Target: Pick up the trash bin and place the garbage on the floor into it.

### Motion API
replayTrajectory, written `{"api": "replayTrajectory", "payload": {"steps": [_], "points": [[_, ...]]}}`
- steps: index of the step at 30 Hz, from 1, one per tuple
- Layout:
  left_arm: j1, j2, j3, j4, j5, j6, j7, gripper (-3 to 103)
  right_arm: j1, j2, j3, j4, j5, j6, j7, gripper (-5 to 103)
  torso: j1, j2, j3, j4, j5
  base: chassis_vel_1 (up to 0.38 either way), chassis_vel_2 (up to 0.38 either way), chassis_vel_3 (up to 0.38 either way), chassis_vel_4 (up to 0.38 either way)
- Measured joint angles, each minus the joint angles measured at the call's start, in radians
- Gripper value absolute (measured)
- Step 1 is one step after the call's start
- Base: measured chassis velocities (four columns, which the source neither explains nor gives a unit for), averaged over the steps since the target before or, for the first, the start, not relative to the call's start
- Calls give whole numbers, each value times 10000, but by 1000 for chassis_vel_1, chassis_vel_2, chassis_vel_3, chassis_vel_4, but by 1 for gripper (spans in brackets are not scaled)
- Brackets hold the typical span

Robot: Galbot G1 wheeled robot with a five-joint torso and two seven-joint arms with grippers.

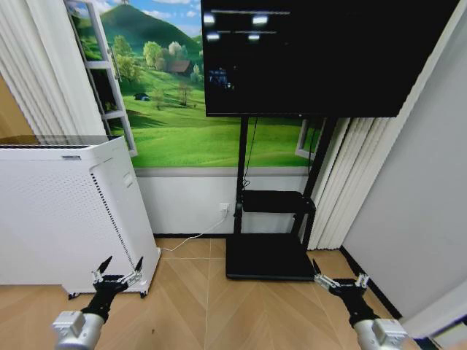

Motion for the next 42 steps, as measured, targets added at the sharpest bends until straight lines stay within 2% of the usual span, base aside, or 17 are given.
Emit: {"api": "replayTrajectory", "payload": {"steps": [14, 31, 42], "points": [[0, 0, 0, 0, 0, 0, 0, 100, 0, 0, 0, 0, 0, 0, 0, 100, 219, 522, 303, 0, 0, 0, 0, 0, 0], [0, 0, 0, 0, 0, 0, 0, 100, 0, 0, -1, 0, 0, 0, 0, 100, 206, 480, 282, 0, 0, 0, 0, 0, 0], [1, 0, 0, 0, 0, 0, 0, 100, 1, 0, 0, 0, 0, 0, 0, 100, 188, 447, 260, 1, -5, 106, -108, -120, 117]]}}
